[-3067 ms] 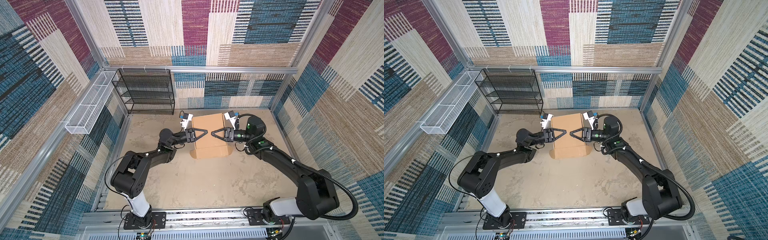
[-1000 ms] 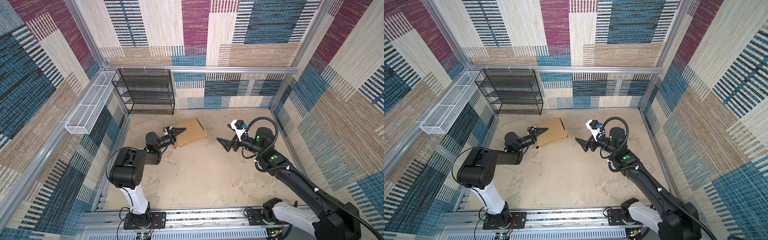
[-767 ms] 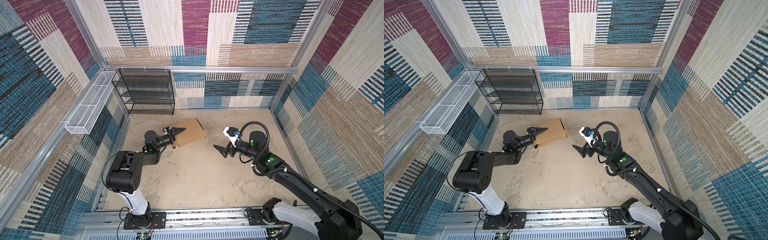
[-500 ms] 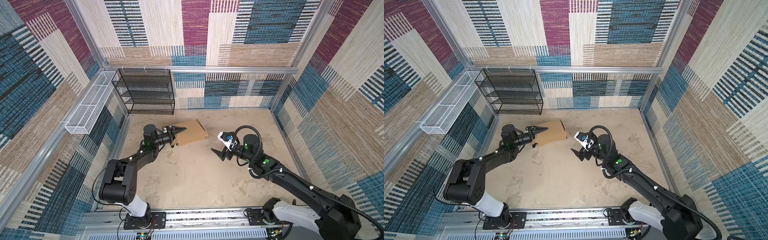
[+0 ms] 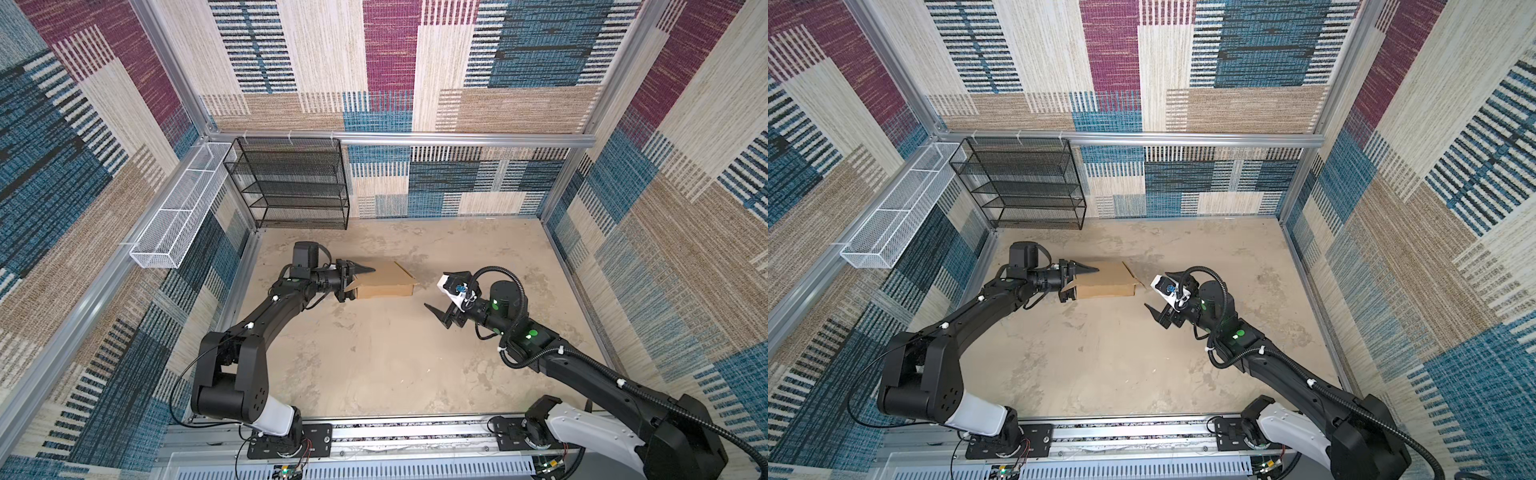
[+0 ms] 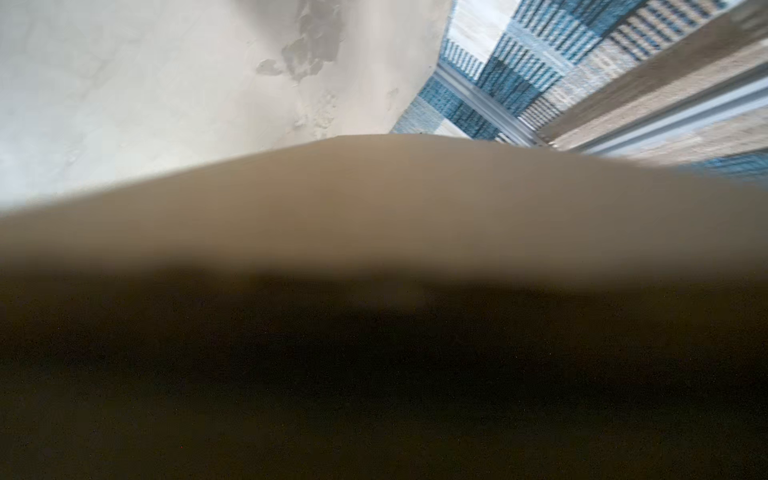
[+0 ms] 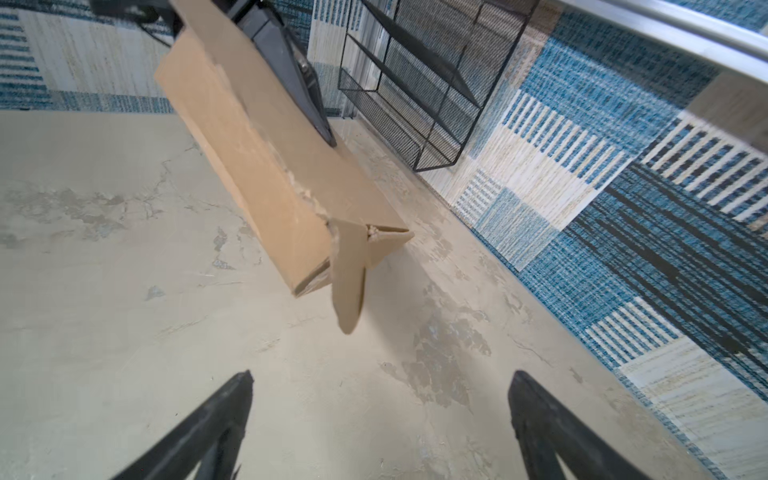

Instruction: Fold the paper box

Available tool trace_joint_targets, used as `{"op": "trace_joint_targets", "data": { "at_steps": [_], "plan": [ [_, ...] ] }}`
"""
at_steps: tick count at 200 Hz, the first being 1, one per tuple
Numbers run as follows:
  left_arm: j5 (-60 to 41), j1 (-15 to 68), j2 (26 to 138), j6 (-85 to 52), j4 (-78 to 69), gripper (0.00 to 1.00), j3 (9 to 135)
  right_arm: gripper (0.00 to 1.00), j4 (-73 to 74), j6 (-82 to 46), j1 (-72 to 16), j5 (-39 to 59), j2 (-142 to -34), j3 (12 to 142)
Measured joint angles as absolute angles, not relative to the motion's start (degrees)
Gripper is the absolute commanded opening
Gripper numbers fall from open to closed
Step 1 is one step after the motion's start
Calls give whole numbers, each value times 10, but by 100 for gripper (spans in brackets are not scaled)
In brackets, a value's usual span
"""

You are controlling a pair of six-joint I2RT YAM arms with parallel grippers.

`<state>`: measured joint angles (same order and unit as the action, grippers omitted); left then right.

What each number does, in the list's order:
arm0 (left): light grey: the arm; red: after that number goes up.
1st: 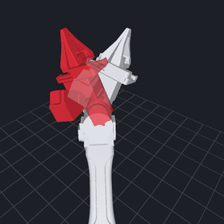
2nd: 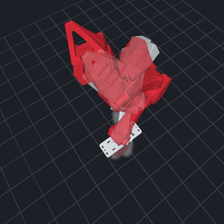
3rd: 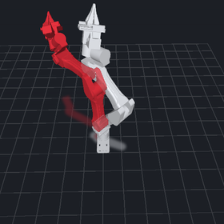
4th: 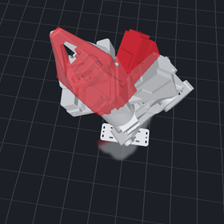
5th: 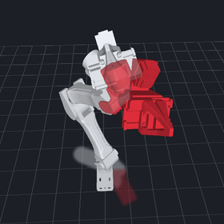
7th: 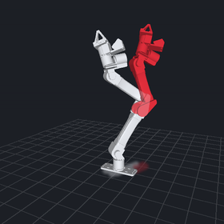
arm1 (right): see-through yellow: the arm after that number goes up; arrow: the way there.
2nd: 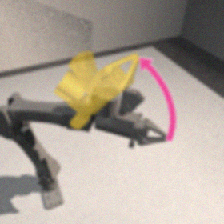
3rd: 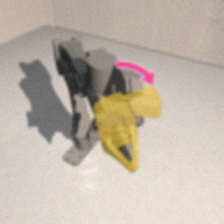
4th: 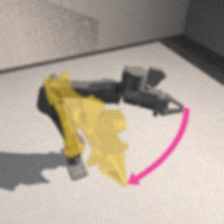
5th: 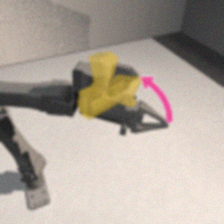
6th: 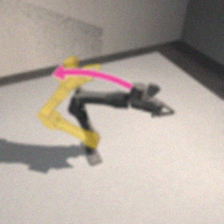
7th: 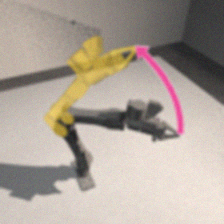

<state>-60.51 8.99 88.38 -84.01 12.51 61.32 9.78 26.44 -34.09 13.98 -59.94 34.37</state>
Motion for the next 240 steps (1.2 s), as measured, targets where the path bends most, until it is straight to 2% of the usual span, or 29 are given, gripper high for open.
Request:
{"op": "trace_joint_targets", "data": {
  "at_steps": [51,106,147,240],
  "plan": [
    [-639,106,981,-656,442,2,762,96,101,266,-386,143,-596,327],
    [-670,105,1054,-495,651,1,868,96,104,266,-420,115,-607,323],
    [-678,105,1071,-424,727,1,895,94,139,261,-450,103,-612,300],
    [-677,102,1059,-388,758,1,879,93,209,275,-470,76,-633,314]
  ]
}}
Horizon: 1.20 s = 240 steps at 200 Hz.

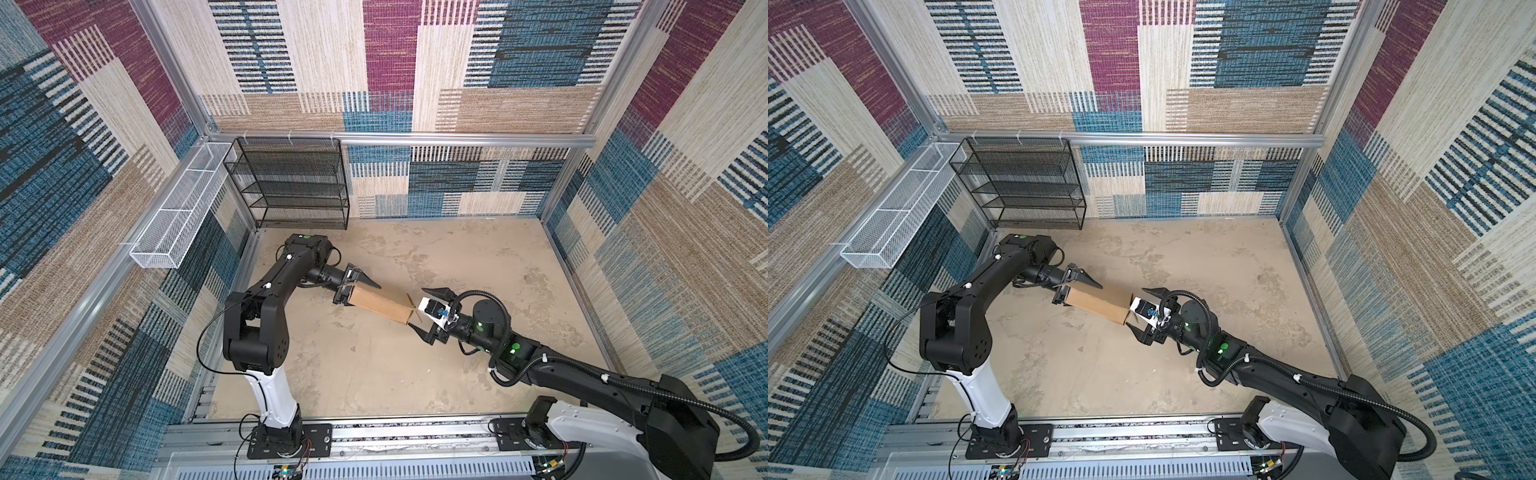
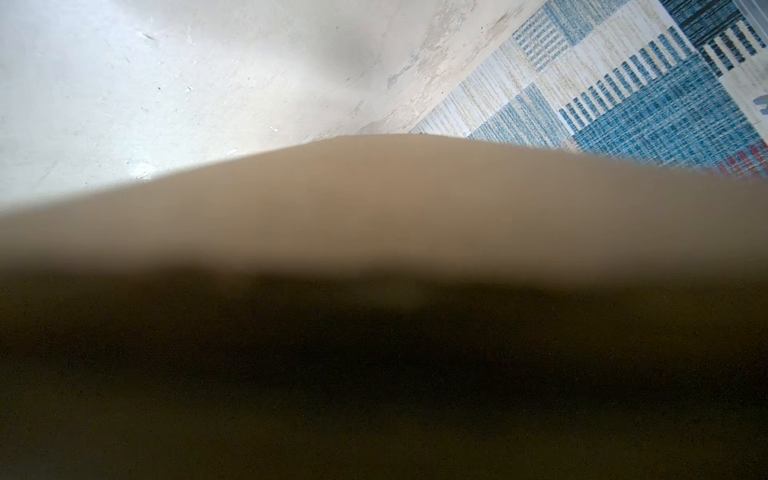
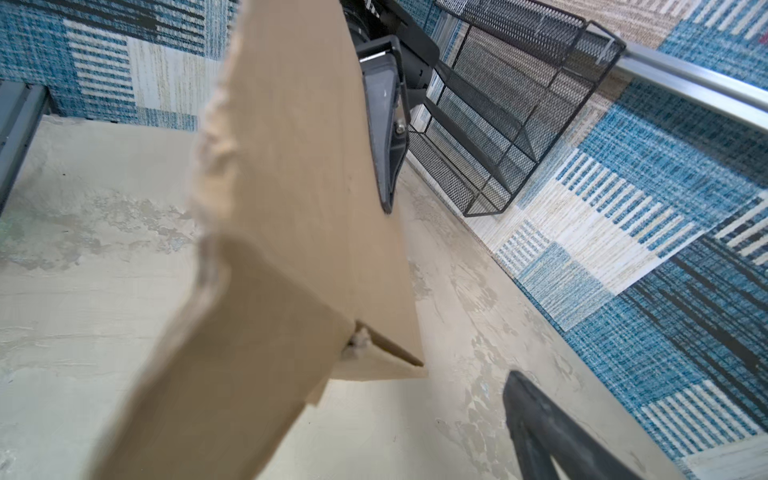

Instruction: Fold the paper box

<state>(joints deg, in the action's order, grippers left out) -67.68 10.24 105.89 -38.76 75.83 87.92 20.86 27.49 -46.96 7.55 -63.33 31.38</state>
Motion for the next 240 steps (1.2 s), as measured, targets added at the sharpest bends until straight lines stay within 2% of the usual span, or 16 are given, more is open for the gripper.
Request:
{"op": "trace_joint_targets", "data": {
  "at_steps": [66,132,240],
  "plan": [
    [-647,102,1057,-367,764,0,888,92,169,295,-500,60,-662,339],
    [-677,106,1056,-369,761,0,885,95,193,294,-515,56,-642,340],
    [-677,122,1049,-373,761,0,894,92,283,283,-520,69,-682,332]
  ]
}}
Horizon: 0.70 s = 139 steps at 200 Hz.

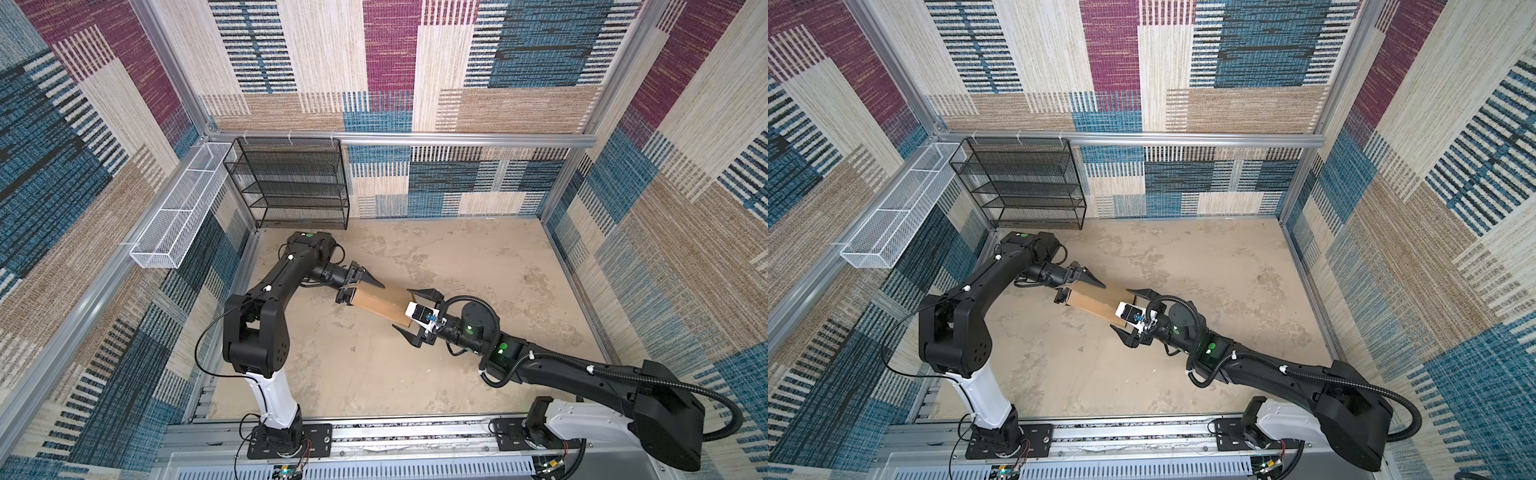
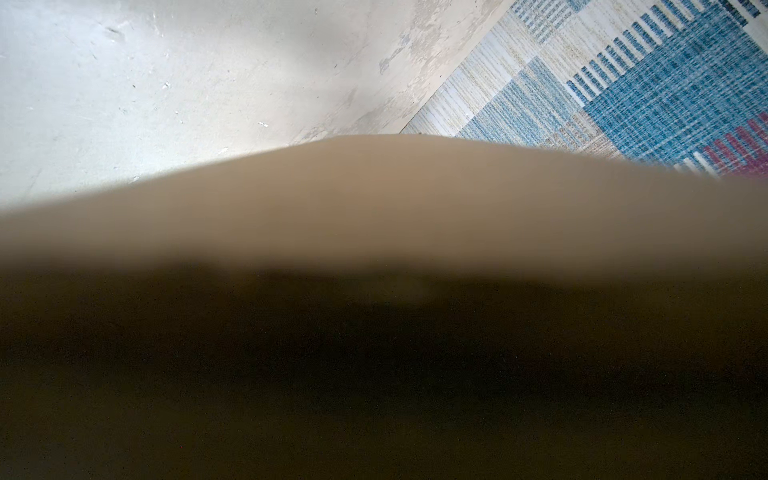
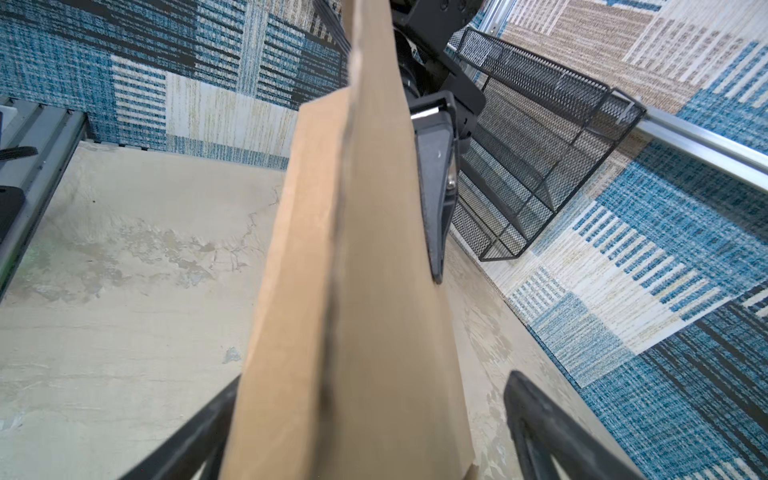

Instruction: Fold the paper box

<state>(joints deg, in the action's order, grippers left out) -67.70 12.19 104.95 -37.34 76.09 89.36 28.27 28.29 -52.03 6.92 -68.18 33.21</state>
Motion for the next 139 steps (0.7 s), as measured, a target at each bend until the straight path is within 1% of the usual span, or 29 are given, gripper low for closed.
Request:
{"op": "trace_joint_targets", "data": {
  "at_steps": [61,101,139],
  "plan": [
    [-677,123,1050,-373,761,0,894,87,319,289,-536,54,-710,339],
    [-679,123,1050,-373,761,0,893,80,345,297,-539,38,-710,338],
    [-679,124,1050,-374,760,0,893,79,349,305,-539,30,-715,338]
  ]
}}
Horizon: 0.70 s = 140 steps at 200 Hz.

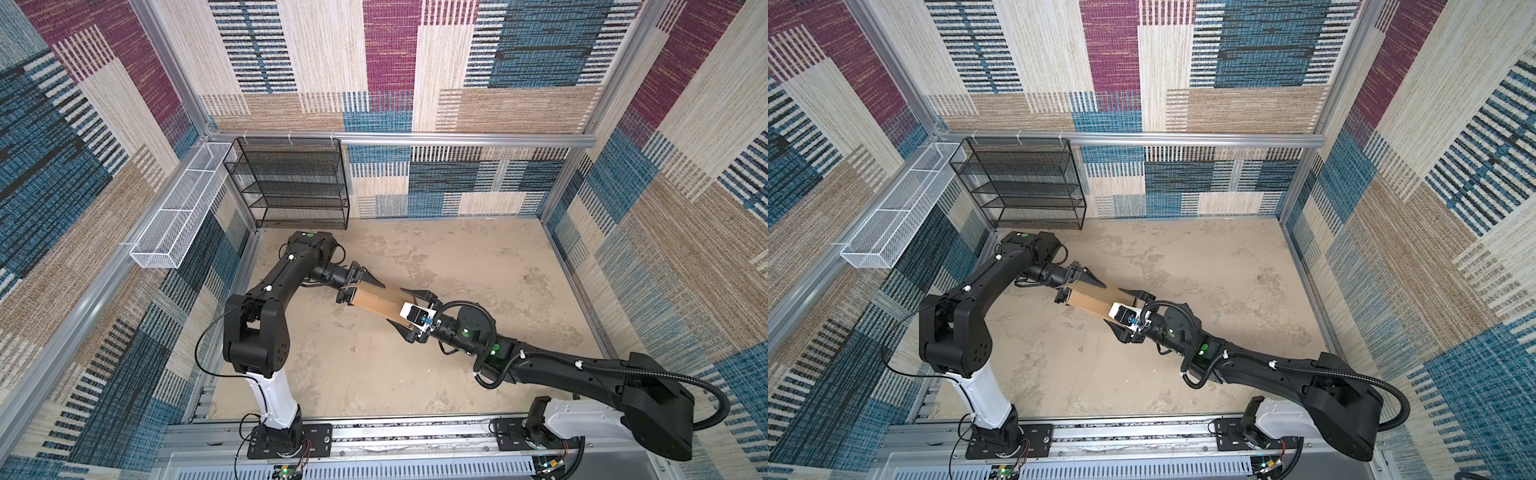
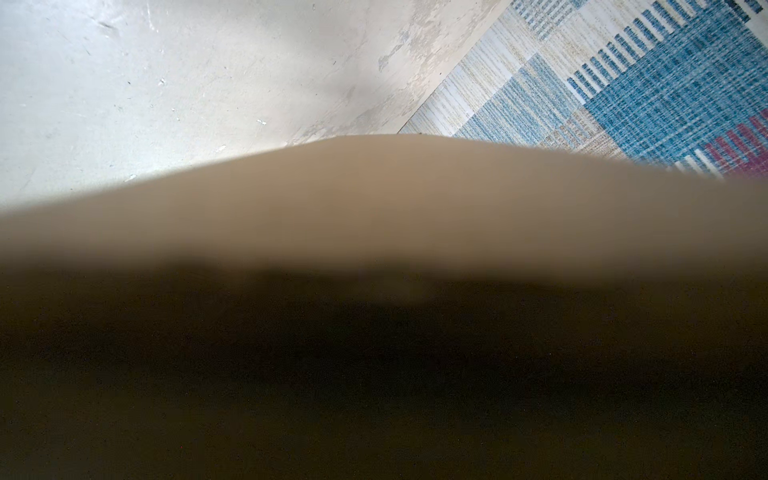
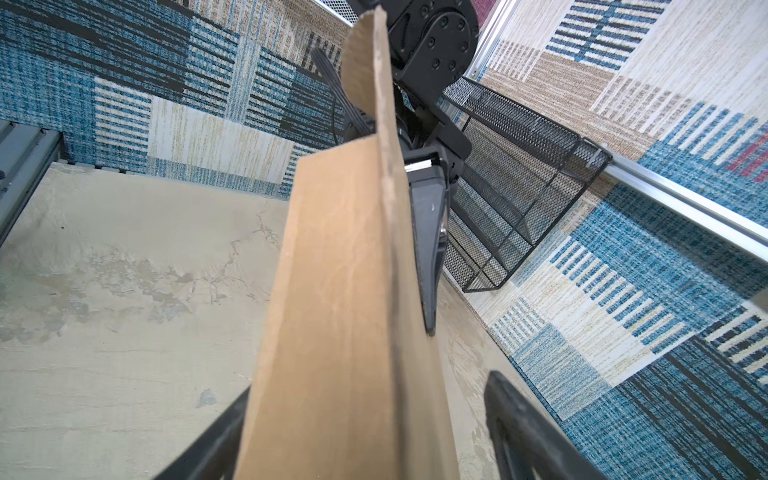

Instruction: Fold the paper box

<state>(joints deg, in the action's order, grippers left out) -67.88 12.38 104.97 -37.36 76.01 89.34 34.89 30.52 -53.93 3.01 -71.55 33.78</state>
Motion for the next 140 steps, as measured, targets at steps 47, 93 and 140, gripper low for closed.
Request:
{"op": "trace_joint_targets", "data": {
  "at_steps": [47,93,140],
  "plan": [
    [-679,126,1045,-375,759,0,894,72,349,312,-540,30,-720,338],
    [-681,129,1045,-376,757,0,894,64,349,317,-540,31,-722,339],
    [-681,130,1046,-380,759,2,898,57,349,331,-540,35,-722,342]
  ]
}}
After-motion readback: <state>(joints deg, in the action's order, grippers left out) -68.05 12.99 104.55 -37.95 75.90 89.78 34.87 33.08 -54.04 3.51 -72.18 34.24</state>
